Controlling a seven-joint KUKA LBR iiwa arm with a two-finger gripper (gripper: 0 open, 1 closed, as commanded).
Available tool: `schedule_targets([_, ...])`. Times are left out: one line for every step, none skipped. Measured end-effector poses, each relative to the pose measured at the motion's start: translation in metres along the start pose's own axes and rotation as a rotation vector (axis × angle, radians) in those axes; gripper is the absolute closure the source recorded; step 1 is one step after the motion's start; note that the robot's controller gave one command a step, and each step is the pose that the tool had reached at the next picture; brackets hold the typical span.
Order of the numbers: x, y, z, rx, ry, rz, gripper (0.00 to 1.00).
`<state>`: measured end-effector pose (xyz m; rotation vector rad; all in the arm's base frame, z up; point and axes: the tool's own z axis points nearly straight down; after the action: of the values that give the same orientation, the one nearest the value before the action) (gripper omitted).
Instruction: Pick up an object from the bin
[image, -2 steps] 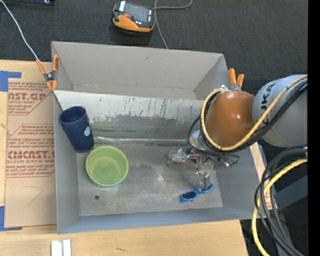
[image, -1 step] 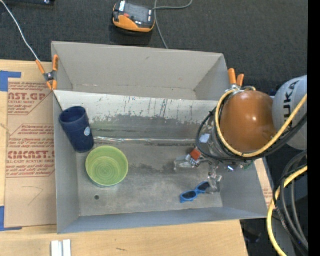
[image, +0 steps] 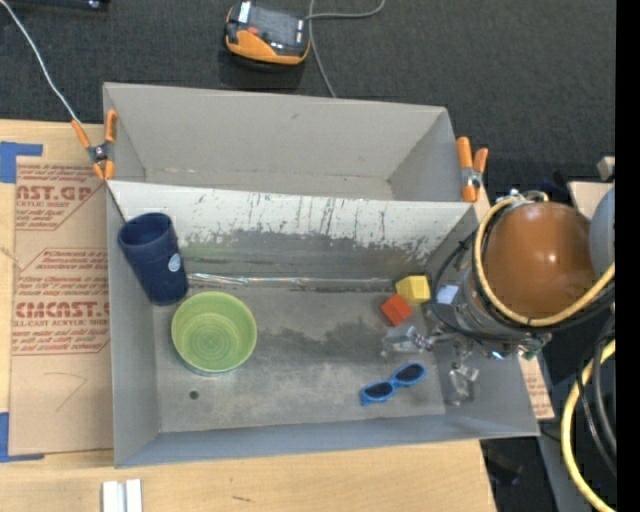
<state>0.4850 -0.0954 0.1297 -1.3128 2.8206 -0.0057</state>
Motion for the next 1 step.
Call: schedule_targets([-0.0417,-0.0086,0.0623,-0.003,-0.001,0.496,0.0])
